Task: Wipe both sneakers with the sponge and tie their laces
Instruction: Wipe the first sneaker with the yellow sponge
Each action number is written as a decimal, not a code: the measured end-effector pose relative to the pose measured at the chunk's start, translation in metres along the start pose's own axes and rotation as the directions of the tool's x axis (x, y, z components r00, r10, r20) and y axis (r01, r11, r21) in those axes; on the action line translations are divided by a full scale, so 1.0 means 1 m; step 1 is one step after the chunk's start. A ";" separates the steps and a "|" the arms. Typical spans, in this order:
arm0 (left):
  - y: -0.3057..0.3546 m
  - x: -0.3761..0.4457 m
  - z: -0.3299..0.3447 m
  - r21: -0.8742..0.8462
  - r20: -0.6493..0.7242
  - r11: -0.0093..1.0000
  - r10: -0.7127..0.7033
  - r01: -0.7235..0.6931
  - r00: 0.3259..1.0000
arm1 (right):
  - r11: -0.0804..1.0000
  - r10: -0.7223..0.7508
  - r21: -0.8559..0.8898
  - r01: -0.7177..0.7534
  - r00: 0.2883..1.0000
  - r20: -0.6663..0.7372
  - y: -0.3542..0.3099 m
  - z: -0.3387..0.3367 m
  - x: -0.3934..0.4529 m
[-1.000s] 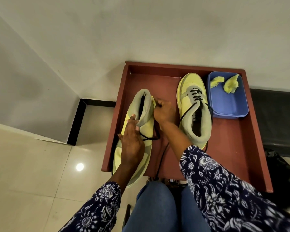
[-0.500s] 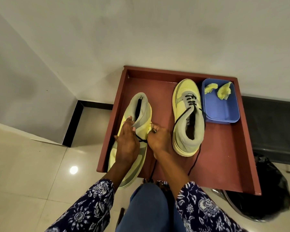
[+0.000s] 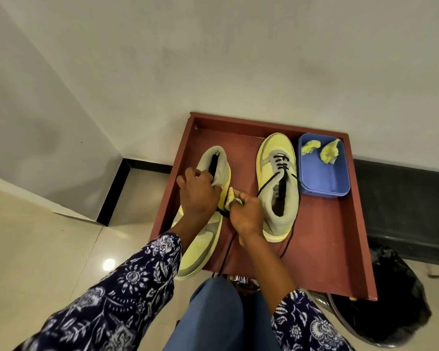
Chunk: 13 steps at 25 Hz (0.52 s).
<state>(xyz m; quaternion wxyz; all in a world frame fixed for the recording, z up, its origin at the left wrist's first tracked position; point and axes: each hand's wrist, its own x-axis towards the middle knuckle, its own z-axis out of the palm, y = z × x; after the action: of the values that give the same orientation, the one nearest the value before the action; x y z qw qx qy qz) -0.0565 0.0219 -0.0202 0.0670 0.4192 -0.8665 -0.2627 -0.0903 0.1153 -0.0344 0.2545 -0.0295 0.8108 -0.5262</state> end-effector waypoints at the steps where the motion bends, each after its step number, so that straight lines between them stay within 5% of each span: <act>1: 0.006 0.001 0.000 0.056 0.005 0.998 0.008 -0.008 1.000 | 1.000 -0.014 0.003 0.014 1.000 -0.006 -0.002 -0.004 0.001; 7: 0.027 0.009 0.004 0.305 0.088 0.949 0.053 -0.077 0.995 | 0.995 -0.052 0.086 0.051 0.999 0.011 -0.011 -0.030 0.000; 13: 0.035 0.007 0.006 0.239 0.090 0.971 0.002 -0.024 0.996 | 0.989 -0.041 0.146 0.039 0.999 0.013 -0.014 -0.046 -0.003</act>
<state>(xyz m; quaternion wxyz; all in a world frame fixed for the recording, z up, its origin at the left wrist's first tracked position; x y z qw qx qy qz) -0.0874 0.0365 -0.0081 -0.0213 0.4064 -0.8967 -0.1741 -0.1115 0.1489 -0.0066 0.2518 -0.0312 0.7675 -0.5887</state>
